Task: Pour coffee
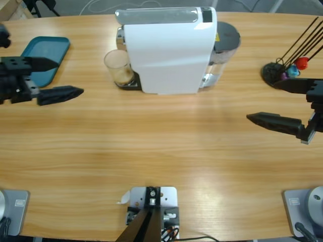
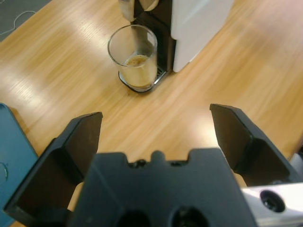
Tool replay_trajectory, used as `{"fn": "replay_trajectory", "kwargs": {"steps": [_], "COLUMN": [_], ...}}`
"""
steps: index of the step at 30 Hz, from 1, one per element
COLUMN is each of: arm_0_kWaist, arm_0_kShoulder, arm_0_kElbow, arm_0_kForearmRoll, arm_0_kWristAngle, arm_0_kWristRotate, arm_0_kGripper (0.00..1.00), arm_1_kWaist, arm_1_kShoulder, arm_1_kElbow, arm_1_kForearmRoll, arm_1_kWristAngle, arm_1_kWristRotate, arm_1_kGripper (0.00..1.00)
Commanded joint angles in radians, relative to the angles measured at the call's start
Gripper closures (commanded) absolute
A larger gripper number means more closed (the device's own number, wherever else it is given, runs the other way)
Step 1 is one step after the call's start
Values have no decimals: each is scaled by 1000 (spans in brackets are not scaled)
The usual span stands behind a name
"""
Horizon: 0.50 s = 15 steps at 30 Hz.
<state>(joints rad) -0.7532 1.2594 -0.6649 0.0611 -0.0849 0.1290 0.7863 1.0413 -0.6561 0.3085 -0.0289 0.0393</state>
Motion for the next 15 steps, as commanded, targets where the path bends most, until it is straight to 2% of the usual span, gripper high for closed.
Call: {"fn": "replay_trajectory", "kwargs": {"steps": [1, 5, 15], "arm_0_kWaist": [61, 88, 127], "arm_0_kShoulder": [182, 249, 372], "arm_0_kElbow": [41, 38, 5], "arm_0_kForearmRoll": [-159, -261, -346], "arm_0_kWristAngle": [-25, -123, -192], "arm_0_kWristRotate": [92, 92, 93], "arm_0_kGripper": [0, 0, 0], "arm_1_kWaist": [-9, -9, -9], "arm_1_kShoulder": [59, 88, 103], "arm_1_kElbow": [7, 4, 3], "arm_1_kForearmRoll": [37, 38, 37], "arm_1_kWristAngle": [-12, -3, -3], "arm_1_kWristRotate": [-22, -22, -22], "arm_1_kGripper": [0, 0, 0]}}
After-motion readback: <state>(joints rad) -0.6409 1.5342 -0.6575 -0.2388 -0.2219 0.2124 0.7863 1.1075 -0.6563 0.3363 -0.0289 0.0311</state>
